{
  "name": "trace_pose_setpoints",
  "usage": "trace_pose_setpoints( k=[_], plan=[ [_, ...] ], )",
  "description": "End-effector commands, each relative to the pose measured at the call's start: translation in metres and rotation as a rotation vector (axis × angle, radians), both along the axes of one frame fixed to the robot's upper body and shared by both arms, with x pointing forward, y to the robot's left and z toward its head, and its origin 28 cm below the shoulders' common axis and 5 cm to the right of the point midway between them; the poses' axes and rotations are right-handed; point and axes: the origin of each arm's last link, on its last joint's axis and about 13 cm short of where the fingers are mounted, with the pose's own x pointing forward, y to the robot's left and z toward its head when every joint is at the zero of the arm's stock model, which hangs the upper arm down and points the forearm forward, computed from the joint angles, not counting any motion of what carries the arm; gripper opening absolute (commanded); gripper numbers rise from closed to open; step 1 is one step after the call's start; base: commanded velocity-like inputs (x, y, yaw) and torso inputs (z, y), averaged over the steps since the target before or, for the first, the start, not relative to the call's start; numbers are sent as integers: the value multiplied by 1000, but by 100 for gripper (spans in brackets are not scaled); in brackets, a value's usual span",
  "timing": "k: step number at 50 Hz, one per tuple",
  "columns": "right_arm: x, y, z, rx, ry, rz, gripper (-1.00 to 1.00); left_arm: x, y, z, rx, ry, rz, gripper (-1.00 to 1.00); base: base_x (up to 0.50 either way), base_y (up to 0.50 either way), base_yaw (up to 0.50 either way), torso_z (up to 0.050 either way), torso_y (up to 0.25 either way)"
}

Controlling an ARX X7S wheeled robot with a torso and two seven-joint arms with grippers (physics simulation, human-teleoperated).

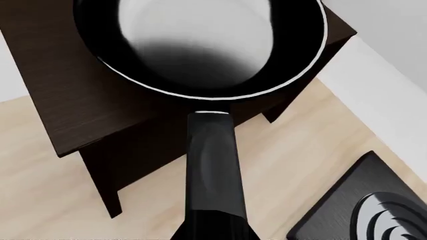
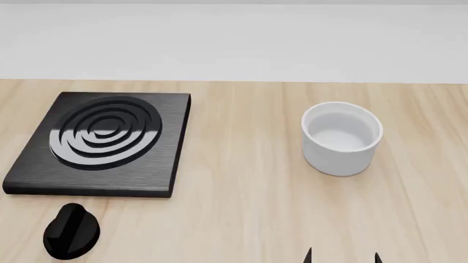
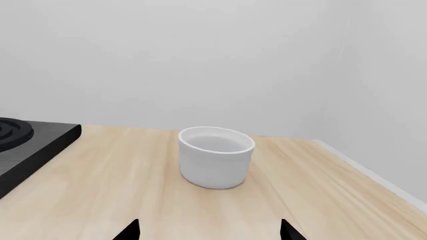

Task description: Put the frying pan on the cabinet shelf.

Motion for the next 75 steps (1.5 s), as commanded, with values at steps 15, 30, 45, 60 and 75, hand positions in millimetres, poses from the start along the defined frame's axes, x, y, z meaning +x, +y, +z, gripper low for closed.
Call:
trace_pose_setpoints(
  k=[15, 30, 45, 60, 75],
  plan=[
    [0, 0, 0, 0, 1, 0, 100, 2, -4, 10, -6, -39, -18, 100, 0, 0, 0, 0, 0],
    [0, 0, 0, 0, 1, 0, 100, 2, -6, 27, 69, -46, -60, 100, 0, 0, 0, 0, 0],
    [0, 0, 0, 0, 1, 0, 100, -5, -13, 42, 174, -69, -125, 100, 0, 0, 0, 0, 0],
    [0, 0, 0, 0, 1, 0, 100, -35, -22, 46, 309, -122, -168, 100, 0, 0, 0, 0, 0],
    [0, 0, 0, 0, 1, 0, 100, -57, -41, 48, 374, -196, -299, 100, 0, 0, 0, 0, 0]
  ],
)
